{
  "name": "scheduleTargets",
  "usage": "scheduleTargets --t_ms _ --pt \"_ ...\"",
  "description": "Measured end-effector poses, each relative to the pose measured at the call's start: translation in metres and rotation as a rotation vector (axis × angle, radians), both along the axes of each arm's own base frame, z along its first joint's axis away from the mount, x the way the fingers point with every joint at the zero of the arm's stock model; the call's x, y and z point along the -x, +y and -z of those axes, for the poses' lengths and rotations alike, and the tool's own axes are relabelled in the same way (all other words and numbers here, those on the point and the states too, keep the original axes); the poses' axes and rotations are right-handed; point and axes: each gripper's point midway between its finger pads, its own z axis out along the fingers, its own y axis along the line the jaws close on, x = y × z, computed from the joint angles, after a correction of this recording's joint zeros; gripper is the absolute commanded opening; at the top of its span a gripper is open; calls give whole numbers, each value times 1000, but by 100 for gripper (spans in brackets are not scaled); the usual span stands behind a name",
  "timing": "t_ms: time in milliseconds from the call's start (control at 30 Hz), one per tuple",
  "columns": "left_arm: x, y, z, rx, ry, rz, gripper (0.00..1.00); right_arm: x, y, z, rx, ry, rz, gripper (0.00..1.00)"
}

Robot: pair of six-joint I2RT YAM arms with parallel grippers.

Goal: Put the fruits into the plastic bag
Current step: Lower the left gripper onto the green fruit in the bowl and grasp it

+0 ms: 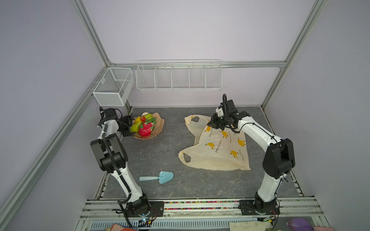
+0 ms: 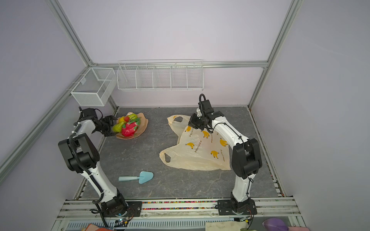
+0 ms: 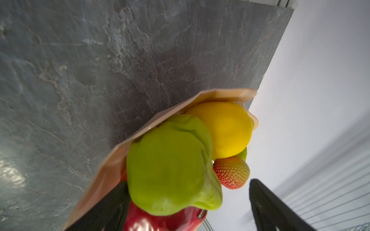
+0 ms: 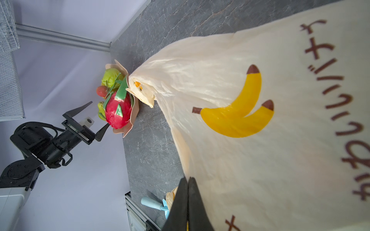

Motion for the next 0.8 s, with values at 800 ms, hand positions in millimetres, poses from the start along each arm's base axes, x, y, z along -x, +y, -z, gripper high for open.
scheduleTargets --t_ms 800 --pt "4 0 21 -15 69 -20 84 -1 -4 5 20 3 15 7"
